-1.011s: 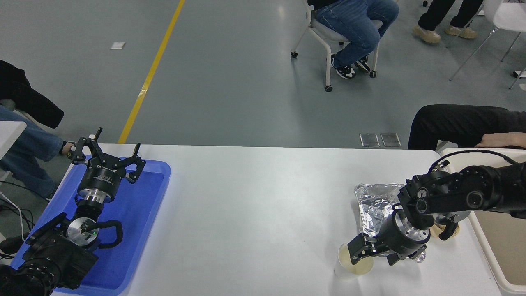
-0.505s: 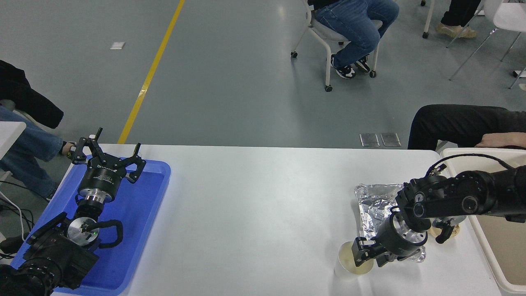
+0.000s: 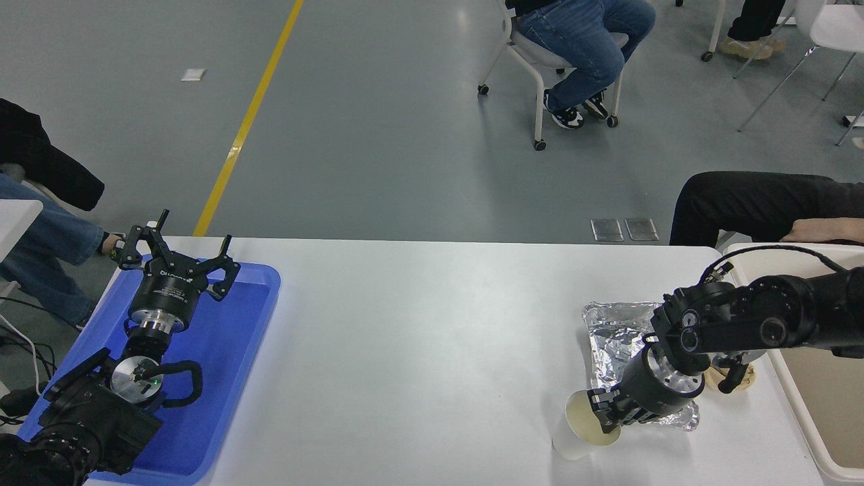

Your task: Pick up paper cup place in dustbin

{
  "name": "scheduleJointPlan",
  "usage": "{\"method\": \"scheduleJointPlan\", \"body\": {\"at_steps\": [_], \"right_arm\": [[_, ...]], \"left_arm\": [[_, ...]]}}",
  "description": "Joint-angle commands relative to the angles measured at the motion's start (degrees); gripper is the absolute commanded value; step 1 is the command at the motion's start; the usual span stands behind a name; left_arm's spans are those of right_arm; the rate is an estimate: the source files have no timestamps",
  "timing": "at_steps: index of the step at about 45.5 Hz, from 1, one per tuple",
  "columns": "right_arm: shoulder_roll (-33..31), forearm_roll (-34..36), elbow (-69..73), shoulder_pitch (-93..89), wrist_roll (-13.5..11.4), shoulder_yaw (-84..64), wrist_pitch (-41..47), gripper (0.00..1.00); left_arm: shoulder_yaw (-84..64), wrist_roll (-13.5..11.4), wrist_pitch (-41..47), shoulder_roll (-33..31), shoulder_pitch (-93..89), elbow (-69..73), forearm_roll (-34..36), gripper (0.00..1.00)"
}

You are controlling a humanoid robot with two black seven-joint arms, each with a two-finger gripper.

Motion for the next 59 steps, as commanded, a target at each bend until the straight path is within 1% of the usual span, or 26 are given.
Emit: {"method": "scheduleJointPlan", "body": {"at_steps": [1, 6, 13, 24, 29, 42, 51, 59], "right_arm": [[-1.0, 3.0, 2.4, 7.2, 0.0, -2.3, 3.9, 0.0], [-2.1, 6.8, 6.1, 14.0, -0.6, -5.4, 5.7, 0.0], [-4.5, 9.2, 12.6, 28.1, -0.8, -11.7, 8.2, 0.0], [-4.3, 14.3, 19.9, 47.8, -0.8, -19.7, 11.4, 0.0], [-4.0, 14.8, 21.3, 52.9, -0.8, -21.6, 12.2, 0.0], [-2.0, 14.8, 22.2, 59.2, -0.8, -26.0, 13.1, 0.0], [-1.8, 14.6, 22.2, 60.3, -1.0, -28.4, 13.4, 0.0], [-2.2, 13.1, 21.7, 61.2, -1.1, -31.7, 13.7, 0.0]], "left_arm": [[0.0, 0.0, 0.0, 0.0, 0.0, 0.0, 0.0, 1.0], [0.0, 0.0, 0.0, 0.0, 0.0, 0.0, 0.0, 1.0], [-0.1, 0.0, 0.0, 0.0, 0.0, 0.0, 0.0, 1.0], [-0.1, 0.0, 0.0, 0.0, 0.0, 0.0, 0.0, 1.0], [-0.1, 0.0, 0.0, 0.0, 0.0, 0.0, 0.0, 1.0], [-0.1, 0.0, 0.0, 0.0, 0.0, 0.0, 0.0, 1.0], [-0.1, 0.0, 0.0, 0.0, 0.0, 0.0, 0.0, 1.0], [-0.1, 0.0, 0.0, 0.0, 0.0, 0.0, 0.1, 1.0]]}}
